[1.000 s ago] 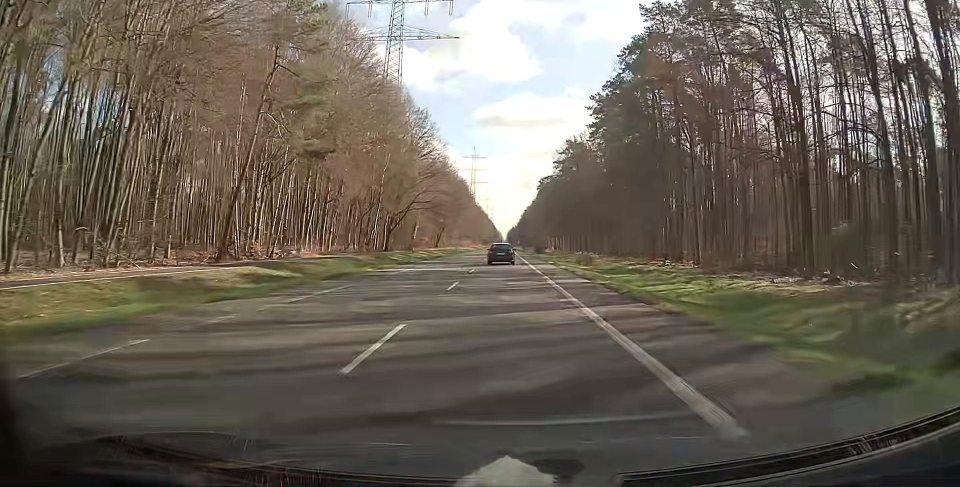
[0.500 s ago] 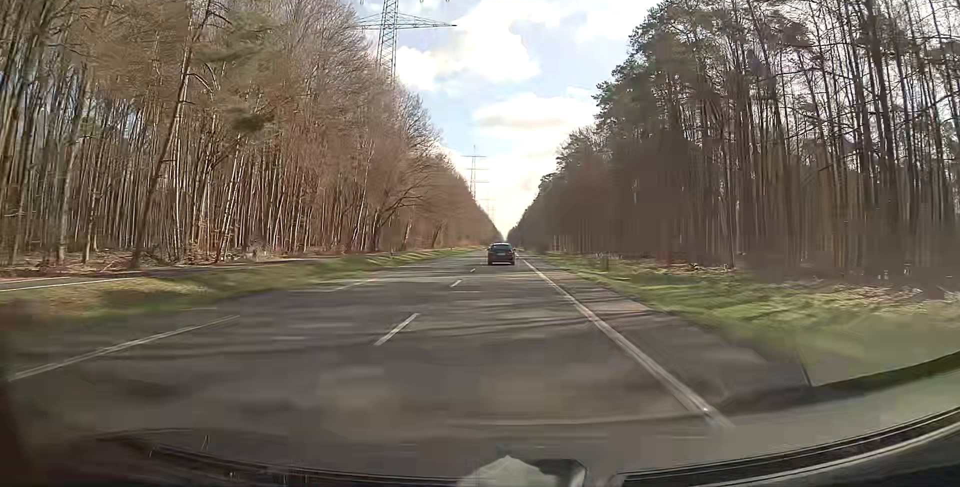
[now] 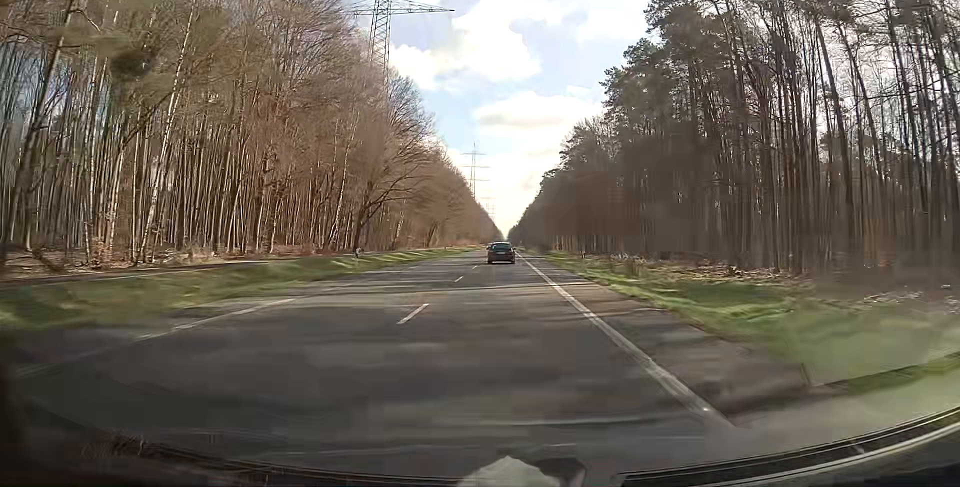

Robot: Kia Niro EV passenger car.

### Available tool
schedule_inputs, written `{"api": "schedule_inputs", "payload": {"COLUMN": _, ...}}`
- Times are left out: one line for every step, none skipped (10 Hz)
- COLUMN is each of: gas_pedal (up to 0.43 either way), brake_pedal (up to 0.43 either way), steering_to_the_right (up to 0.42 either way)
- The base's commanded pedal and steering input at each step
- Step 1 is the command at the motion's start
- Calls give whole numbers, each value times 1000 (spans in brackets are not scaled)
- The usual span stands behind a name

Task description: Follow the waypoints while adhering to traffic rules and regulations

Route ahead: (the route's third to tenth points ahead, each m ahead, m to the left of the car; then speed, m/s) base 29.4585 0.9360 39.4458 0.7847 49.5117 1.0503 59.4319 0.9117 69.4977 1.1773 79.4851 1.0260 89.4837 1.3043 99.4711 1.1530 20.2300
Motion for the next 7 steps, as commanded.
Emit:
{"api": "schedule_inputs", "payload": {"gas_pedal": 197, "brake_pedal": 0, "steering_to_the_right": 0}}
{"api": "schedule_inputs", "payload": {"gas_pedal": 197, "brake_pedal": 0, "steering_to_the_right": 0}}
{"api": "schedule_inputs", "payload": {"gas_pedal": 197, "brake_pedal": 0, "steering_to_the_right": 0}}
{"api": "schedule_inputs", "payload": {"gas_pedal": 197, "brake_pedal": 0, "steering_to_the_right": 0}}
{"api": "schedule_inputs", "payload": {"gas_pedal": 197, "brake_pedal": 0, "steering_to_the_right": 0}}
{"api": "schedule_inputs", "payload": {"gas_pedal": 197, "brake_pedal": 0, "steering_to_the_right": 0}}
{"api": "schedule_inputs", "payload": {"gas_pedal": 197, "brake_pedal": 0, "steering_to_the_right": 0}}
